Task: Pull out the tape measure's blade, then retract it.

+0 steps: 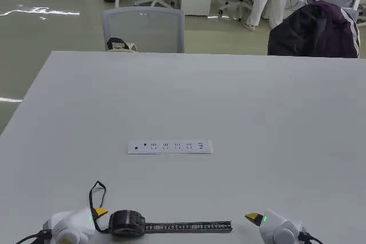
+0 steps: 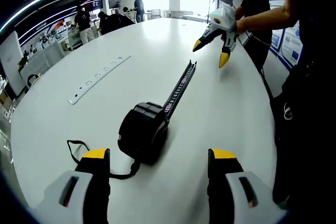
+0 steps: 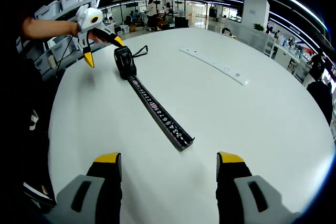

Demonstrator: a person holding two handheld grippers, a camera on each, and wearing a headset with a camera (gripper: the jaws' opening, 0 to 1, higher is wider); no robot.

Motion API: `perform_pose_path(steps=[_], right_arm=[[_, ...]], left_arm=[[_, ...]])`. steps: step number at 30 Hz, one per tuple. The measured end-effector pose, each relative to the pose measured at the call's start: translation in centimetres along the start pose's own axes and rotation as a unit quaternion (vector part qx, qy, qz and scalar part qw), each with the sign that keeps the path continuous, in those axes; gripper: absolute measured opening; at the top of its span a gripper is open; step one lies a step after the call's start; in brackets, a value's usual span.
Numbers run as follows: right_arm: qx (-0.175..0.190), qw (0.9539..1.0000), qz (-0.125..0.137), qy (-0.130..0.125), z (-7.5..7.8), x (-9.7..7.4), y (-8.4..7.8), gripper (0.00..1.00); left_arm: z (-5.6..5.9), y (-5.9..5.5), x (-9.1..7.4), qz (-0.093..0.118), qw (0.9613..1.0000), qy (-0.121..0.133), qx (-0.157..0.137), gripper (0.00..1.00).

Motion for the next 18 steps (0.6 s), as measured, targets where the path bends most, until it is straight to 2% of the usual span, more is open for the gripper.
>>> perform_pose_path(steps=[4, 9, 12, 14, 18], right_arm=[[0.017, 0.9996, 0.015, -0.017, -1.1, -0.8, -0.1, 0.78], [0.029, 0.9981, 0.037, -0.04, -2.3, -1.7, -0.1, 0.84], [0.04, 0.9962, 0.053, -0.056, -3.0, -2.4, 0.0, 0.86], [0.045, 0.995, 0.062, -0.064, -3.6, -2.8, 0.1, 0.87], [0.049, 0.9932, 0.072, -0.077, -4.7, -3.4, 0.1, 0.89]], left_arm=[[0.4, -0.1, -1.3, 0.007, 0.999, 0.023, -0.039, 0.79], [0.6, -0.5, -2.6, 0.017, 0.9949, 0.052, -0.085, 0.86], [1.3, -0.5, -3.5, 0.026, 0.9934, 0.06, -0.094, 0.87], [1.4, -0.8, -3.9, 0.024, 0.9922, 0.071, -0.1, 0.89], [1.6, -0.6, -5.2, 0.04, 0.9871, 0.094, -0.123, 0.94]])
Point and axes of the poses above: the centre of the closed fingertips' face, and the gripper's own axes: x roughly forward along the fingers, z roughly to its right, y roughly out of its top, the point moved 2 cm from there along -x, roughly backward along the fingers, and after that the axes turned 13 degrees about y, right-handed, at the moved point
